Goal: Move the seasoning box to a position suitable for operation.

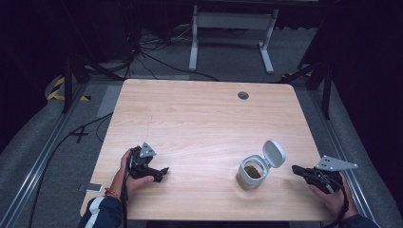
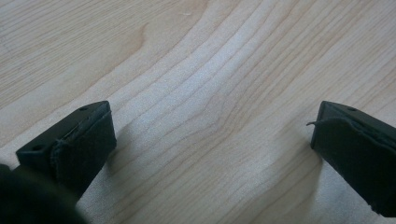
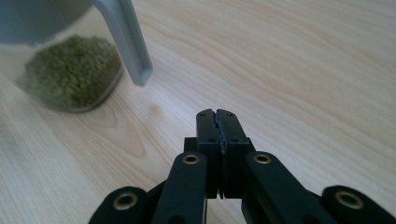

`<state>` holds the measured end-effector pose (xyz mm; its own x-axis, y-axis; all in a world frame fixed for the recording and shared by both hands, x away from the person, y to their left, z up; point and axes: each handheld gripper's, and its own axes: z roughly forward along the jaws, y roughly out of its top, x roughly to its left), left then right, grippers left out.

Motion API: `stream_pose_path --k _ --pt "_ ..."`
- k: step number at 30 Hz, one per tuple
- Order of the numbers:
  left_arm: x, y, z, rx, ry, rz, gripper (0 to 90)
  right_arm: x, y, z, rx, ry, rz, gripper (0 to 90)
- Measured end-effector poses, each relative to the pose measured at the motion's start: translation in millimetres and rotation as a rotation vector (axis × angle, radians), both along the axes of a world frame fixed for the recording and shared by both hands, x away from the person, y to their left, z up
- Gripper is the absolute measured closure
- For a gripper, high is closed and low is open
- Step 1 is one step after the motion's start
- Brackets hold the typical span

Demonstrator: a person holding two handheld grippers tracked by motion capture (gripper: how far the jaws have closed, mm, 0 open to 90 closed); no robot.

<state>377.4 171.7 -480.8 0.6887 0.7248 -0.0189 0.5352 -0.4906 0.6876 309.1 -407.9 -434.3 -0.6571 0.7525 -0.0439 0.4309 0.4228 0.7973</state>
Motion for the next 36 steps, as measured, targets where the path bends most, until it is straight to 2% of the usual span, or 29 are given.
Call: stream_pose_path --k 7,12,13,15,20,24,28,36 --pt "-0.3 -0.2 -0.1 -0.002 0.001 0.004 0.1 -0.8 13.6 29.8 0.022 -0.078 0.031 89.5" --pt "-0.5 -0.2 -0.1 -0.002 0.000 0.005 0.1 1.4 20.8 49.6 0.038 -0.118 0.052 89.6" --pt "-0.5 -0.2 -0.1 -0.002 0.000 0.005 0.1 1.4 20.8 49.6 0.038 -0.118 0.052 89.6" --pt "-0.5 -0.2 -0.1 -0.002 0.000 0.005 0.1 6.0 27.7 63.3 0.032 -0.152 0.072 89.7" --pt "-0.5 -0.2 -0.2 -0.003 -0.001 0.005 0.1 17.2 40.5 80.4 0.049 -0.192 0.103 89.8" --pt "-0.5 -0.1 -0.1 -0.002 0.001 0.005 0.1 24.5 54.8 84.9 0.029 -0.190 0.134 89.9" --pt "-0.5 -0.1 -0.3 -0.004 0.000 0.003 0.0 22.0 65.9 86.0 0.003 -0.202 0.147 89.9" --pt "-0.5 0.2 -0.1 0.001 -0.003 0.001 0.1 17.0 68.7 81.4 0.009 -0.192 0.160 89.9"
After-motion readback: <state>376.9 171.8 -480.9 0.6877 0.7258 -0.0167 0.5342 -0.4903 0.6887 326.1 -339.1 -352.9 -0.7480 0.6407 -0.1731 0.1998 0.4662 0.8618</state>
